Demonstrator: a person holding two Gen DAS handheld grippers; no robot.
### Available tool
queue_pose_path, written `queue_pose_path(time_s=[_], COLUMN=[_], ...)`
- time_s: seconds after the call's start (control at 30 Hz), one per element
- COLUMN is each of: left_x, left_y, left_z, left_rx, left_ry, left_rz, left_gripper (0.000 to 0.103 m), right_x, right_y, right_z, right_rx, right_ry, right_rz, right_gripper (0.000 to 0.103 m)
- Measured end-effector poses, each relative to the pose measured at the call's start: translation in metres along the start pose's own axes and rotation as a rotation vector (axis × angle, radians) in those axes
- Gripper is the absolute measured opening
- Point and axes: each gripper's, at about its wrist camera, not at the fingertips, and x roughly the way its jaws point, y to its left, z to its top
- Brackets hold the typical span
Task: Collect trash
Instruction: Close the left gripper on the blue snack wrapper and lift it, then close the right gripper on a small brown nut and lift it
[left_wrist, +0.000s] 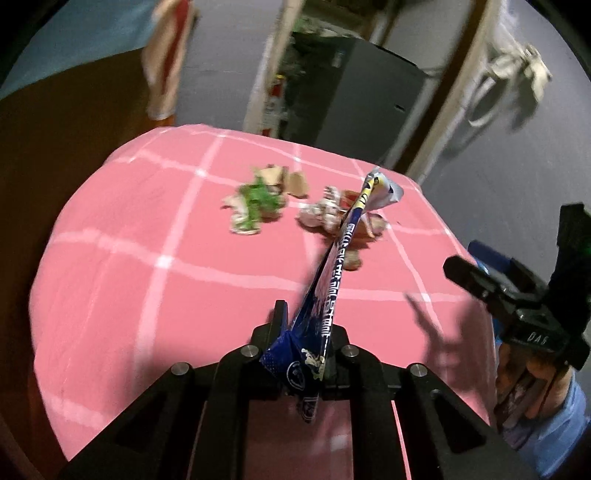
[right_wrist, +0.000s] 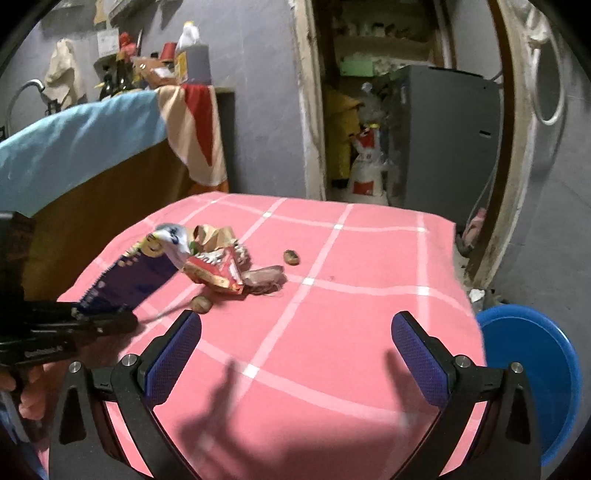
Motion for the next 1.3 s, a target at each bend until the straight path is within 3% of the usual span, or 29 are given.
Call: queue_pose_path(time_s=[0.2, 0.37, 0.43, 0.73, 0.77, 0.93, 1.03, 1.3], left_x=[-0.013, -0.019, -0.021, -0.024, -0.025, -0.030, -0.035, -0.048], left_y=[0.021, 0.036, 0.040, 0.042, 0.040, 0.030, 0.017, -0.022], left_z=[0.000, 0.000, 0.000, -0.001, -0.001, -0.003, -0.004, 0.002], left_rx=[-0.138, -0.218, -0.237, -0.256, -0.254, -0.237, -0.212, -0.134], left_ry=[-0.050, -0.062, -0.065, -0.070, -0.072, -0.101, -0.131, -0.256], left_rz=[0.042, 0.040, 0.032, 0.009, 0.004, -0.014, -0.021, -0.080], left_gripper=[0.010, 0.010, 0.010, 0.010, 0.010, 0.010, 0.010, 0.010], right_x=[0.024, 0.045, 0.051, 0.069, 0.068, 0.065, 0.048, -0.026], right_y=[0.016, 0.035, 0.040, 0.062, 0.063, 0.064, 0.058, 0.038], right_z=[0.003, 0.002, 0.003, 0.009, 0.010, 0.010, 0.008, 0.008], right_rx=[0.002, -0.027, -0.028, -0.065, -0.069, -0.052, -0.039, -0.047], right_ry=[0.088, 0.164, 0.183, 0.206, 0.207, 0.191, 0.137, -0.130], right_rz=[0.085, 0.132, 0.149, 0.163, 0.160, 0.163, 0.172, 0.112], right_gripper=[0.101, 0.079, 0.063, 0.028, 0.019, 0.019, 0.019, 0.019])
